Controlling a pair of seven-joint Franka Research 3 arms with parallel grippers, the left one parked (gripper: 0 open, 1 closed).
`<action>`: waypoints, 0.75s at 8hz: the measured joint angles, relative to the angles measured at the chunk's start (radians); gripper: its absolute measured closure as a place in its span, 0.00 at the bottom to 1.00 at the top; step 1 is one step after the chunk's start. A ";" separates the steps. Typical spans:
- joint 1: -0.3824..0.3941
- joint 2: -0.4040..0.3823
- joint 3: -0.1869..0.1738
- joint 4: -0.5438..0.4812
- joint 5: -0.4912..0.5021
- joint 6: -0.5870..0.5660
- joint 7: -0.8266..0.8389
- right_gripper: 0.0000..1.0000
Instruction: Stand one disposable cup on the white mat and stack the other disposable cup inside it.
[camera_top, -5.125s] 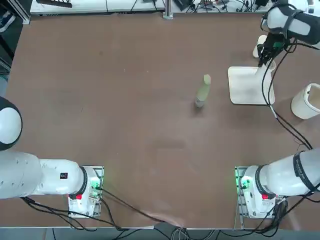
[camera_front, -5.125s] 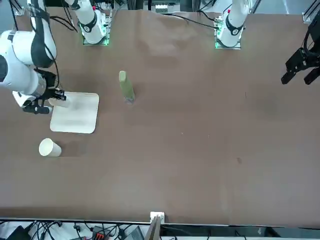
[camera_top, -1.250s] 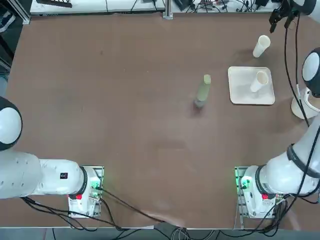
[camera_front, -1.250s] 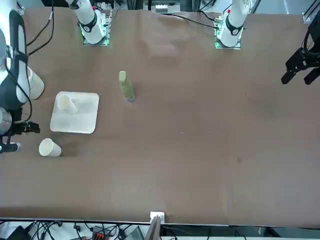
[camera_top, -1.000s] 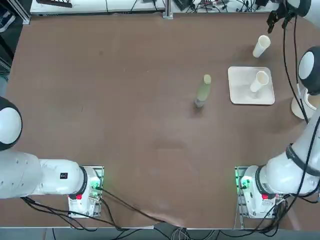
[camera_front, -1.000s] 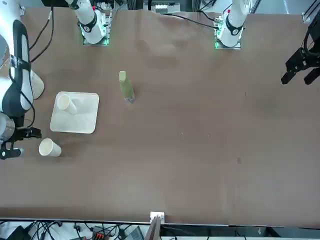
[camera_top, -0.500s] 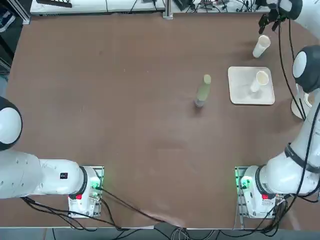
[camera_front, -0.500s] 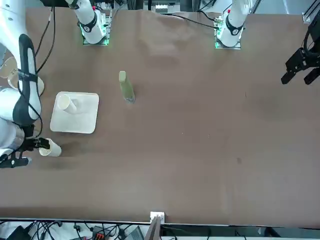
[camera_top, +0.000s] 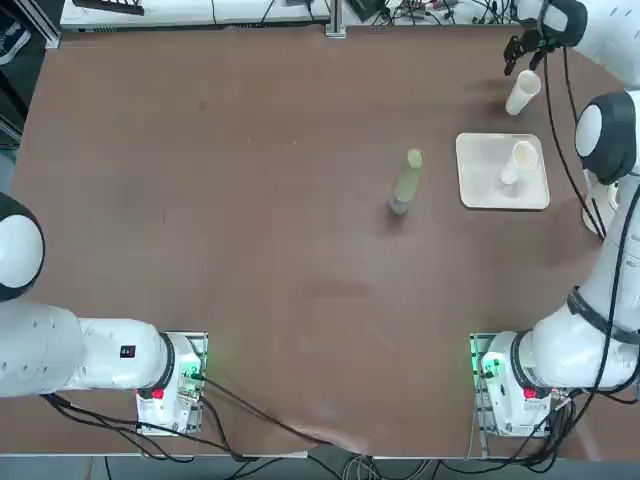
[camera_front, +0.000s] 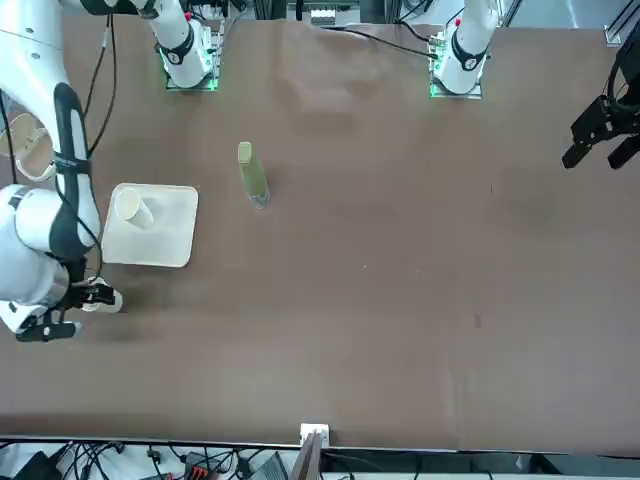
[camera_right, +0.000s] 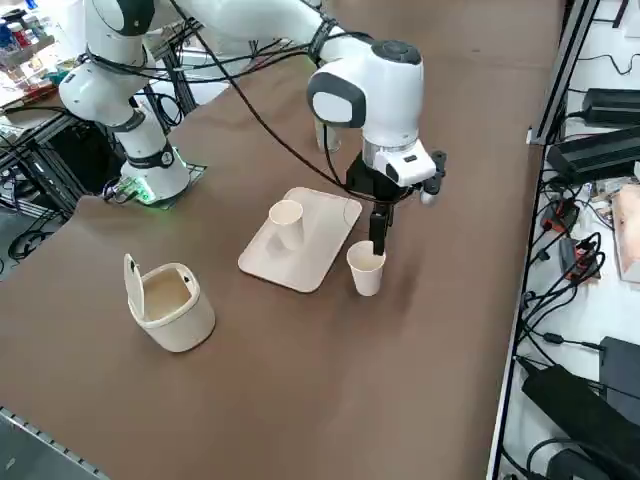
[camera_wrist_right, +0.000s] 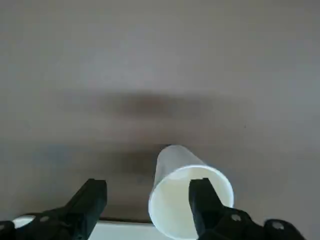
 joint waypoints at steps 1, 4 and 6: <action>0.000 0.007 -0.001 -0.013 0.000 0.002 0.001 0.00; -0.008 0.010 -0.003 -0.047 0.000 0.004 0.002 0.12; -0.009 0.010 -0.004 -0.052 0.000 0.005 0.004 0.37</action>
